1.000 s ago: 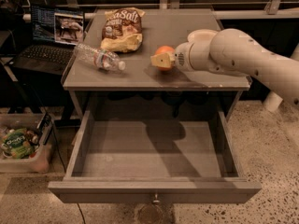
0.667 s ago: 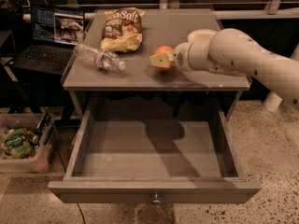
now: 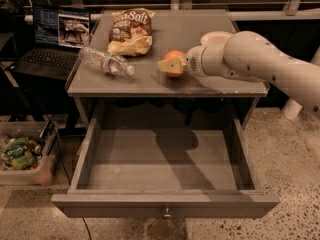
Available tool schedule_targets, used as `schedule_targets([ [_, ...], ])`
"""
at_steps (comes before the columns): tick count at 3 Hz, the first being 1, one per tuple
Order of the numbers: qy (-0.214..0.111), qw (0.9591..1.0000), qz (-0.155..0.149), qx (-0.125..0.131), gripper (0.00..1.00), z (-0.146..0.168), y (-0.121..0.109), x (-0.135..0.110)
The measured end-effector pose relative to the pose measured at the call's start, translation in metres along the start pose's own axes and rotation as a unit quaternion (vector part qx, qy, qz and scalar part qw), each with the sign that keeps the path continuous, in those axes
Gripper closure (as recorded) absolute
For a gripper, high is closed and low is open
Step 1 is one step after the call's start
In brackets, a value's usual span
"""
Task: Pick orange from top drawer and place on counter
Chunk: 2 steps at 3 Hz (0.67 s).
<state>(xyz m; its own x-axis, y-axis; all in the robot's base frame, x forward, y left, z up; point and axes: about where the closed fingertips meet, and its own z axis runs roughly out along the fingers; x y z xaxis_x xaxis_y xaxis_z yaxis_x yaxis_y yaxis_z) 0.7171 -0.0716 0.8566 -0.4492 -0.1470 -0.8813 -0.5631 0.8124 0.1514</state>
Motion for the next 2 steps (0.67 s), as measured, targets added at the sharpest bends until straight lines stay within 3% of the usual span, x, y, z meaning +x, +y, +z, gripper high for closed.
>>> schedule_targets([
  [1,0.0,1.0,0.0,0.0,0.0,0.0,0.0001,0.0],
  [2,0.0,1.0,0.0,0.0,0.0,0.0001,0.0001,0.0],
])
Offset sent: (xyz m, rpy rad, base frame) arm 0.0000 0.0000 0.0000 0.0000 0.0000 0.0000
